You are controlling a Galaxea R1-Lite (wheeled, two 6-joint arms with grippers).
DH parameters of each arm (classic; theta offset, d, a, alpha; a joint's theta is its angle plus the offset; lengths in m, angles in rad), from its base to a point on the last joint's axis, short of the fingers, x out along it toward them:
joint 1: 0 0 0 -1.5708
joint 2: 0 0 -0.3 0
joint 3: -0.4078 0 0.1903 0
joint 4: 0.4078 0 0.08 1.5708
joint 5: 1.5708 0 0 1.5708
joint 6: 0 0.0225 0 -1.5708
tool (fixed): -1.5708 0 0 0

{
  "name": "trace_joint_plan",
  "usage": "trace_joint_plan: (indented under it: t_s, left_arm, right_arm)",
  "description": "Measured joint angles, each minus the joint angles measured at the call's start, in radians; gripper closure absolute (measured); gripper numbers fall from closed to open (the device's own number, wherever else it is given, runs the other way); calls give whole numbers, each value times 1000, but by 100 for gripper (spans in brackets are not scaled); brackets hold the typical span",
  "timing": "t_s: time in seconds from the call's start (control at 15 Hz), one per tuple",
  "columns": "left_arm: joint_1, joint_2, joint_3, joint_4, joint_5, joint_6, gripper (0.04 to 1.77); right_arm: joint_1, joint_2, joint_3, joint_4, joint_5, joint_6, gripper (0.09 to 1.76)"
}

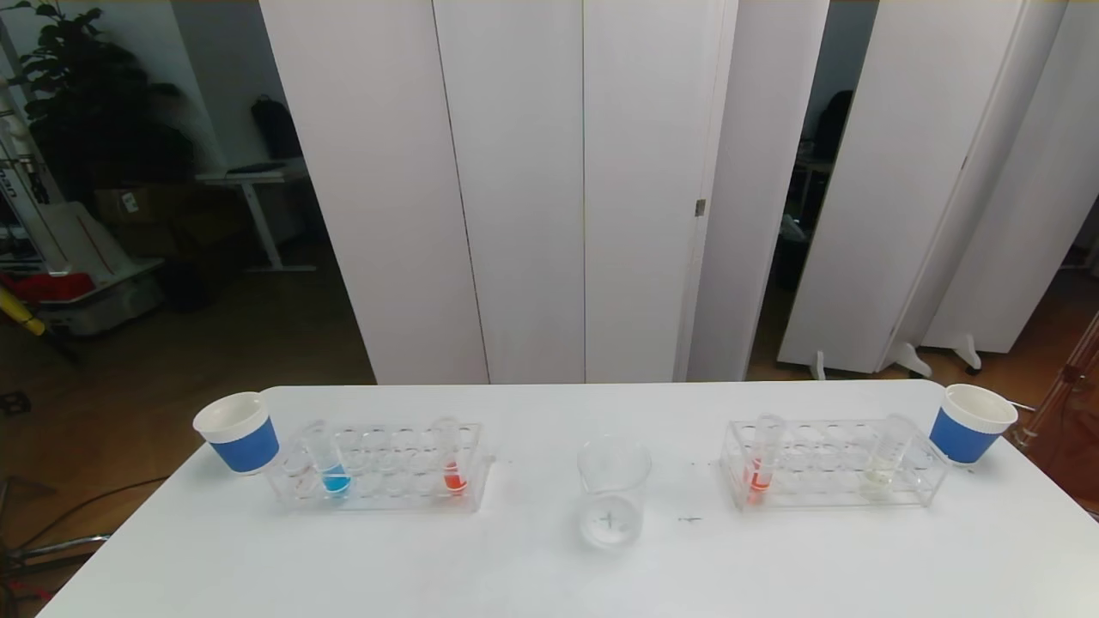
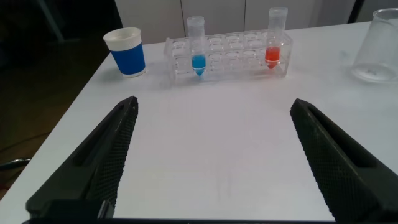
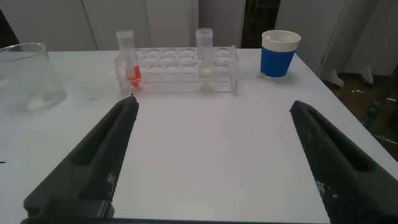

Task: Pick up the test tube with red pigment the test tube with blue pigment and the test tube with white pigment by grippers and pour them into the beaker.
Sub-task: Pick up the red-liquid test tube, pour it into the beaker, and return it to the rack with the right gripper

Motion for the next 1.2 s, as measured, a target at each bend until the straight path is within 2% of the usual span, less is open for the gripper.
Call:
trace_joint_plan:
  t_s: [1.2]
  left_arm:
    - [0, 0, 0, 0, 0, 0, 6]
  right_arm:
    - [0, 0, 0, 0, 0, -1, 10]
